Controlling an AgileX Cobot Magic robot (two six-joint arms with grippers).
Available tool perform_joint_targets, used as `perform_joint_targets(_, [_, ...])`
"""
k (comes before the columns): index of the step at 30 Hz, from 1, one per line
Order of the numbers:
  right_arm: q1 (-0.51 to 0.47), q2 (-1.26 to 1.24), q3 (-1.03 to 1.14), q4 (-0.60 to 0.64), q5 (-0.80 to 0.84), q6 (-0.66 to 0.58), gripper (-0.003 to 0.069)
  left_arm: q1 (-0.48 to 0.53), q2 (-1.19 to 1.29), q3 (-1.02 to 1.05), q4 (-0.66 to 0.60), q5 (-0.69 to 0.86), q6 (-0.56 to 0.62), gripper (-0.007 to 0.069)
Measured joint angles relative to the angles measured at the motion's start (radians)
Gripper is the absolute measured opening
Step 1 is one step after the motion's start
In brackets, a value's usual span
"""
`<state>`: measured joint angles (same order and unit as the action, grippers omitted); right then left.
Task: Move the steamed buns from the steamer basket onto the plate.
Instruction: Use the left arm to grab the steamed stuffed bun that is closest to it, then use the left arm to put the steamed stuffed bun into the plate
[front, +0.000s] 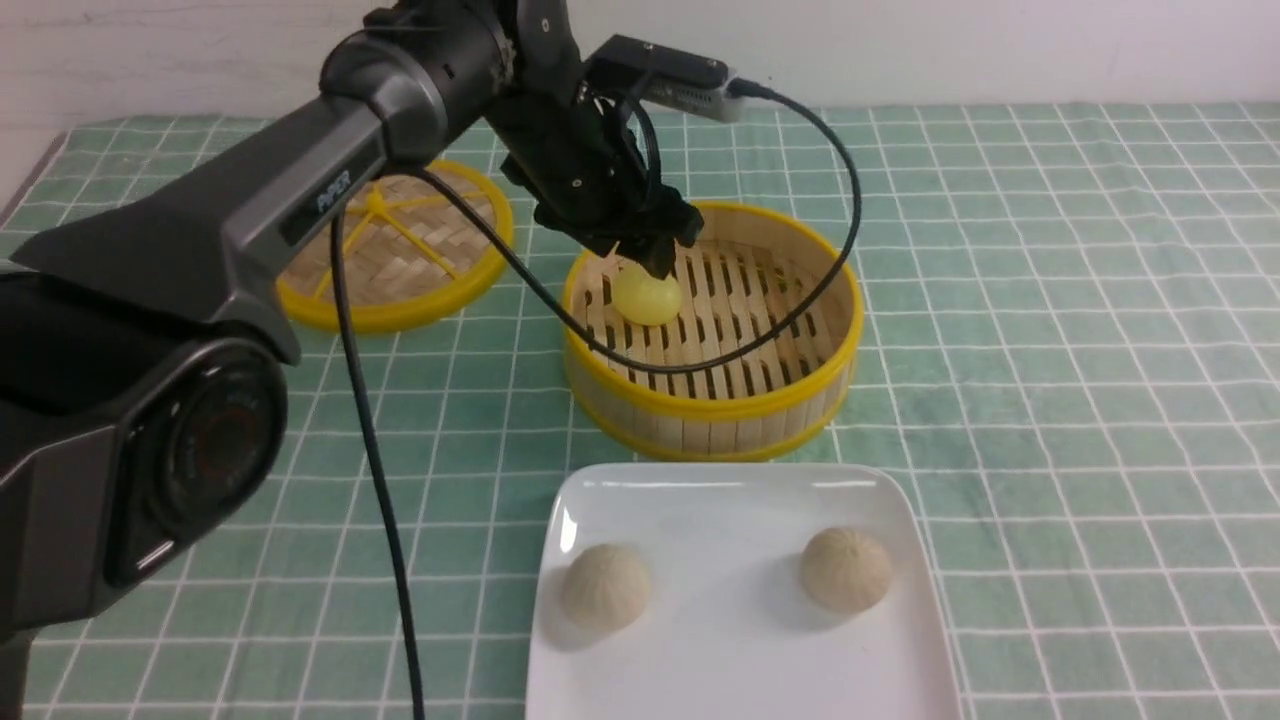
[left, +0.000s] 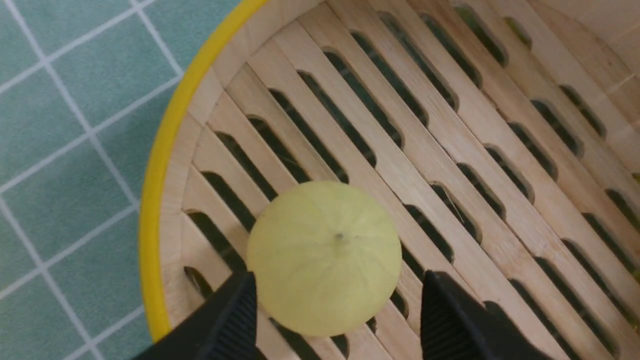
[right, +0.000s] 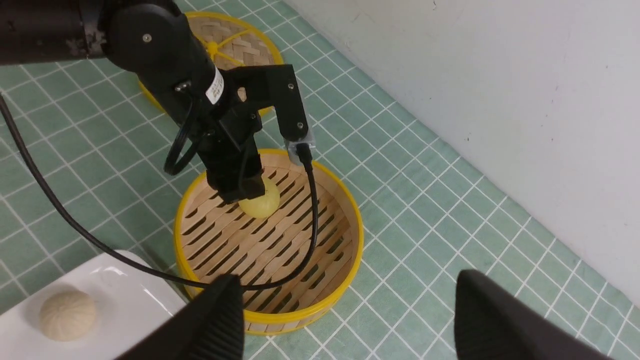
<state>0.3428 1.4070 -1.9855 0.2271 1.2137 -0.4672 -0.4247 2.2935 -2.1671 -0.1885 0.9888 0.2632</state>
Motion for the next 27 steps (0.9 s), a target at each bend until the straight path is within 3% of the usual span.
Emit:
perform_joint_targets(11, [0.000,0.000,0.000,0.000,0.007,0.000,0.0547,0.000,0.073,-0.001,-0.002,-0.058,0.009,0.0418])
perform_joint_targets(17, [0.000,0.000,0.000,0.002,0.007,0.000,0.0547,0.000,0.077,-0.016,-0.004,-0.016,0.008,0.0048])
perform_joint_targets(27, [0.000,0.000,0.000,0.039,-0.007,0.000,0.0547,0.000,-0.090,-0.156,-0.022,0.231,-0.010,0.0024])
